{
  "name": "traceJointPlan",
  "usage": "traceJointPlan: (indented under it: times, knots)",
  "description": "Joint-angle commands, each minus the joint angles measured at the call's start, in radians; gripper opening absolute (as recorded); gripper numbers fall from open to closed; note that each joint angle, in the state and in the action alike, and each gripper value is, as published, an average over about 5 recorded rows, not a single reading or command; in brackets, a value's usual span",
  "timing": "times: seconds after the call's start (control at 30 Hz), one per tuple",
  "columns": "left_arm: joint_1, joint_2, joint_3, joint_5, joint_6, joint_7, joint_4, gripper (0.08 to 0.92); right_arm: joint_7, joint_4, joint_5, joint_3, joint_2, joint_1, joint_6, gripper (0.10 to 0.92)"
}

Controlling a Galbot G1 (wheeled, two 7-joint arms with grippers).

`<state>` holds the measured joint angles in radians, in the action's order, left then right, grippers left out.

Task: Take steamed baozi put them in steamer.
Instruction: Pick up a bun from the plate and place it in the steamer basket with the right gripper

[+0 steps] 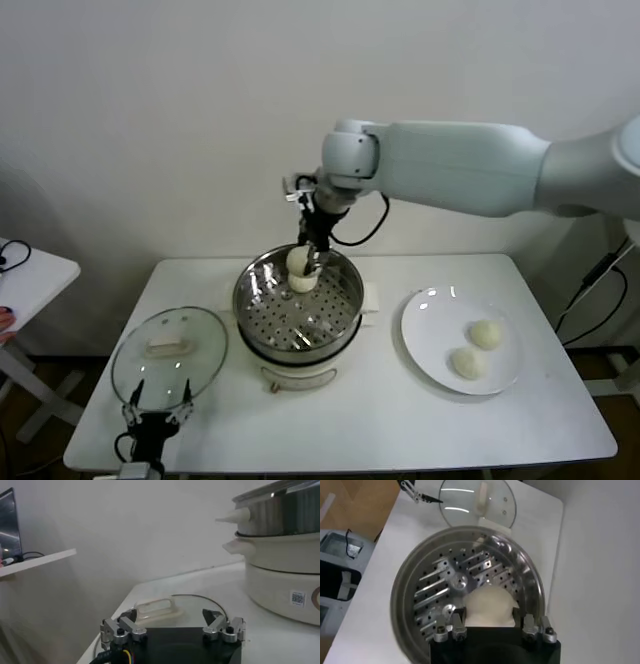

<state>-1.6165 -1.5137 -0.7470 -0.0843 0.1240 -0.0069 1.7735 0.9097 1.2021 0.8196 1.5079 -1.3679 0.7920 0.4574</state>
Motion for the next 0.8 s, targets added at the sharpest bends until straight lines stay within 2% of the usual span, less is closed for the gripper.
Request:
traceJointPlan:
  times: [0.03,0.5,0.8]
  knots:
    - [-0.001,0.003,0.0,-0.001,0.001,0.001,0.0,0.823,-0.011,-0.097,-0.028,-0.034,-0.108,-0.114,0.013,0.625]
    - [-0.003,0.004,-0.002,-0.003,-0.004,0.002,0.007,0.823,-0.027,-0.199,-0.102,-0.034,-0.197,-0.219,0.005,0.621]
    - [-0.006,0.002,-0.004,-0.003,-0.008,0.002,0.011,0.823,-0.023,-0.21,-0.158,-0.024,-0.209,-0.238,-0.008,0.625]
